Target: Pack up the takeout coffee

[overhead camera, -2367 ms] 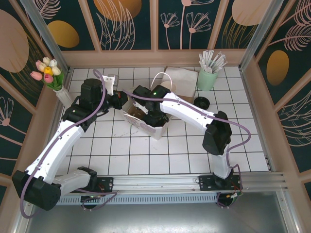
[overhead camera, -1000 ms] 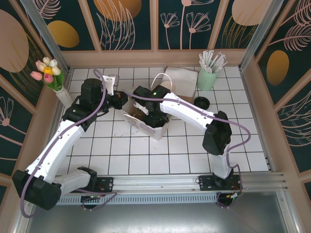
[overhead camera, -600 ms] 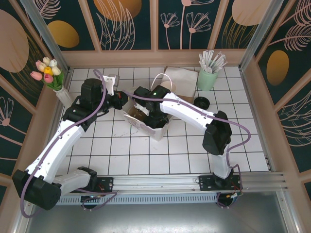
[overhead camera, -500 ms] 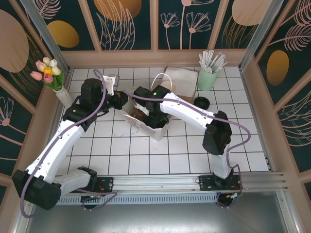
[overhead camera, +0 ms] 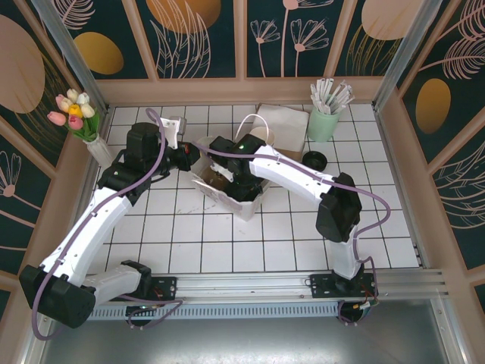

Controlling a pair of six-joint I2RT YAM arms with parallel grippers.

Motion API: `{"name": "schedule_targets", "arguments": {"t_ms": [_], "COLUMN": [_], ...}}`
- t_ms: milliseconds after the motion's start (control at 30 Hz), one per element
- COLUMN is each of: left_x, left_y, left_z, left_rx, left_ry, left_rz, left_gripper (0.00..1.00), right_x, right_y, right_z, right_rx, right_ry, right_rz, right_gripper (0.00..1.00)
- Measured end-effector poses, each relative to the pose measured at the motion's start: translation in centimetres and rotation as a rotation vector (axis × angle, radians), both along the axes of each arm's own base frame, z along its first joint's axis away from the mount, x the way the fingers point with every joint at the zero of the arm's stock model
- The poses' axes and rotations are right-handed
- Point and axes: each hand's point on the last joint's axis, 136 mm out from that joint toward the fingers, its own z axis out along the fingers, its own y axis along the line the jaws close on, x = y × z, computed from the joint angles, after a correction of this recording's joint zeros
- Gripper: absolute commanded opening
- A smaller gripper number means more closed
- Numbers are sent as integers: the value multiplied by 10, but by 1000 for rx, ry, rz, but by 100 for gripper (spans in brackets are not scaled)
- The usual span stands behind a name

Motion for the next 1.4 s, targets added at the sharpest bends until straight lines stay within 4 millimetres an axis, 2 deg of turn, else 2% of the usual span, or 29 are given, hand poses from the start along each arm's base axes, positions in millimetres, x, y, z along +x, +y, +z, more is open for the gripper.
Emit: {"name": "schedule_targets", "arguments": {"t_ms": [1400], "left_x": [0], "left_y": [0], "left_z": [0], "left_rx": [1], "left_ry": [1], "left_rz": [0], "left_gripper": [0], "right_x": [2], "right_y": [-2], "right_z": [-9], "right_rx": [-2], "right_ry": [2], "right_rz": [-1], "right_gripper": [46]}}
